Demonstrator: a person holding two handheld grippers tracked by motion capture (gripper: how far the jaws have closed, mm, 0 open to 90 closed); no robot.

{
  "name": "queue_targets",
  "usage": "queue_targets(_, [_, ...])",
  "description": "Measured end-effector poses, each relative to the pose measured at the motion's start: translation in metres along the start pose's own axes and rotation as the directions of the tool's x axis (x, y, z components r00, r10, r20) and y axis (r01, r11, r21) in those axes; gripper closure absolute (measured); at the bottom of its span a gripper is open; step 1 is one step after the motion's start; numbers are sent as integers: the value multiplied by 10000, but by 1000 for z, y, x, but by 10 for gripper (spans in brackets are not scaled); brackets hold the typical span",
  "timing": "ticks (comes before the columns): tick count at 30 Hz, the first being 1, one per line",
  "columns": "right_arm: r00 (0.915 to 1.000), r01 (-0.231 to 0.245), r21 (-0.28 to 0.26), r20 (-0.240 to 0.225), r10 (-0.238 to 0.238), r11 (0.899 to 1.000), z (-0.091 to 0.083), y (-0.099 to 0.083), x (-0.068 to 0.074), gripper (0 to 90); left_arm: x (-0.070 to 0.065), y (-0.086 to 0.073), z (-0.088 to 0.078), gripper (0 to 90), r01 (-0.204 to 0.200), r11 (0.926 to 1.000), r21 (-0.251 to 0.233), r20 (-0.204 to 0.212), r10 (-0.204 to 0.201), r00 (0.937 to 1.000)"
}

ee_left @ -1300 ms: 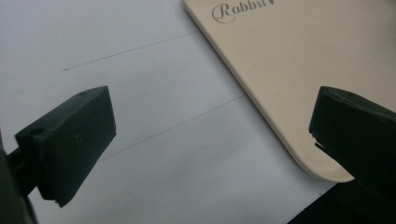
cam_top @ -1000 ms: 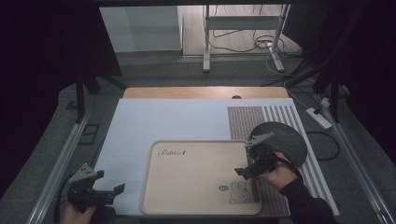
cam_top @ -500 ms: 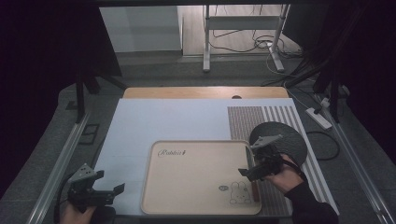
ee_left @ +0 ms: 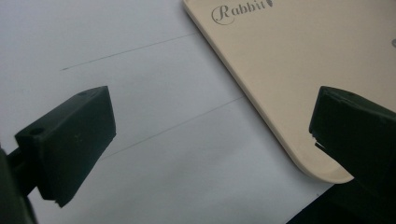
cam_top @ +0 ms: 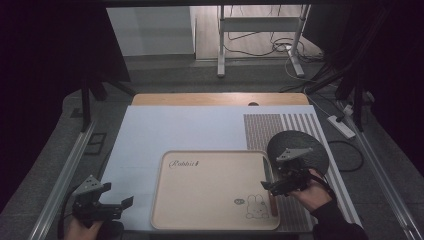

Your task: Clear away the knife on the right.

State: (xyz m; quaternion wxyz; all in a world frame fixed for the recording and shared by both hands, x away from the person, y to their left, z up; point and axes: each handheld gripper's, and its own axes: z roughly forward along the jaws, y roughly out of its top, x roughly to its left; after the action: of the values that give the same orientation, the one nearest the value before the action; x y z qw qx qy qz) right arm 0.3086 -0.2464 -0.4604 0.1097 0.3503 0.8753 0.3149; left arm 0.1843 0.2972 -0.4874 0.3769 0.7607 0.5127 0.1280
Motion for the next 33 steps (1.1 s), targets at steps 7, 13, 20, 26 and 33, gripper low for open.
queue_targets(7, [9998, -145, -123, 125, 147, 9998, -6, -7, -2, 0, 0, 0, 0, 5, 34, 10000, -8, 3, -34, 10000])
queue_targets(13, [9995, -234, -210, 221, 238, 9995, -9, -12, -3, 0, 0, 0, 0, 5, 49, 10000, -14, 7, -49, 10000])
queue_targets(20, [9987, -364, -376, 338, 377, 9986, -14, -17, -5, 0, 1, 0, 0, 5, 76, 10000, -24, 8, -76, 10000])
queue_targets(26, [9977, -474, -448, 456, 494, 9979, -18, -21, -6, 0, 1, 0, 0, 4, 89, 10000, -31, 13, -89, 10000])
queue_targets(33, [9946, -770, -686, 643, 815, 9947, -27, -29, -8, 0, 1, -1, -1, 4, 101, 9999, -50, 22, -101, 9999])
